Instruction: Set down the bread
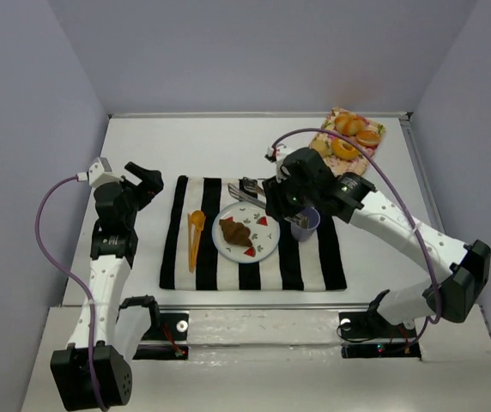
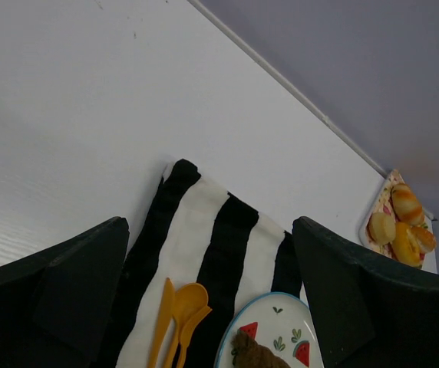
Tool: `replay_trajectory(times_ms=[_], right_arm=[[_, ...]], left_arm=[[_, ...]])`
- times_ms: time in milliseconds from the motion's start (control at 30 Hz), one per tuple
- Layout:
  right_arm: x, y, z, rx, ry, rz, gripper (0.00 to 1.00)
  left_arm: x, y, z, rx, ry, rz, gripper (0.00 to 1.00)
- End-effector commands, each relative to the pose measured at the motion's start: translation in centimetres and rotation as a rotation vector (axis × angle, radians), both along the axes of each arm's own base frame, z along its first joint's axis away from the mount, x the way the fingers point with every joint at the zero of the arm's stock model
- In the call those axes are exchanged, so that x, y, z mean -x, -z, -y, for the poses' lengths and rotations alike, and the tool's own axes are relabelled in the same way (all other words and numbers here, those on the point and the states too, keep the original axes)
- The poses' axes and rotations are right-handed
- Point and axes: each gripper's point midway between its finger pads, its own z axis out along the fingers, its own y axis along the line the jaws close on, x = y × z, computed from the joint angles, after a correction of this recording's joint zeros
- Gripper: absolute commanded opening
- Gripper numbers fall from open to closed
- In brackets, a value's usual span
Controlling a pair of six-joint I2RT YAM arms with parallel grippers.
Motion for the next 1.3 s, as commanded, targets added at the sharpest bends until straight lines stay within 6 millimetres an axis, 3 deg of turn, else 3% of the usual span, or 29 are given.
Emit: replay_trajectory(times_ms=[0, 100, 133, 233, 267, 333, 367, 500, 700, 733, 867, 1167, 1267], right_arm=[[-5.6, -7.5, 2.0, -0.16, 0.213, 0.183, 0.53], [-8.3, -8.1, 5.1, -0.174, 0.334, 0.195, 0.53], [-10.2, -8.2, 8.1, -0.174, 0.43, 0.204, 0.52], [-12.7, -7.3, 12.5, -0.168, 0.576, 0.182, 0.53], [-13.8, -7.0, 15.3, -0.167, 0.657, 0.177, 0.53], [-15.3, -6.1, 18.8, -0.161, 0.755, 0.16, 0.53], [-15.6, -5.7, 18.7, -0.159, 0.754, 0.146, 0.53], [-18.0, -3.4, 24.0, -0.165, 0.916, 0.092, 0.53], [-21.5, -0.4, 26.6, -0.167, 0.969, 0.03, 0.53], [-22.2, 1.2, 27.1, -0.153, 0.98, 0.002, 0.53], [-23.4, 3.3, 26.9, -0.173, 0.985, -0.057, 0.53], [-23.0, 7.0, 27.2, -0.191, 1.005, -0.164, 0.53], [-22.2, 7.1, 27.1, -0.194, 1.013, -0.171, 0.53]], left_arm=[[0.0, -2.0, 0.3, -0.01, 0.014, 0.064, 0.99], [0.1, -2.0, 0.2, -0.01, 0.011, 0.064, 0.99], [0.1, -2.0, 0.2, -0.01, 0.012, 0.066, 0.99], [0.1, -2.0, 0.2, -0.009, 0.01, 0.066, 0.99], [0.1, -2.0, 0.2, -0.009, 0.009, 0.066, 0.99], [0.1, -2.0, 0.1, -0.011, 0.006, 0.064, 0.99], [0.1, -1.9, 0.1, -0.011, 0.003, 0.063, 0.99], [0.0, -1.7, -0.1, -0.014, -0.004, 0.055, 0.99], [-0.2, -1.5, -0.2, -0.016, -0.009, 0.045, 0.99], [-0.3, -1.6, -0.2, -0.017, -0.011, 0.045, 0.99], [-0.2, -1.5, -0.3, -0.021, -0.016, 0.039, 0.99], [-0.3, -1.3, -0.5, -0.023, -0.025, 0.031, 0.99], [-0.3, -1.4, -0.6, -0.023, -0.026, 0.031, 0.99]])
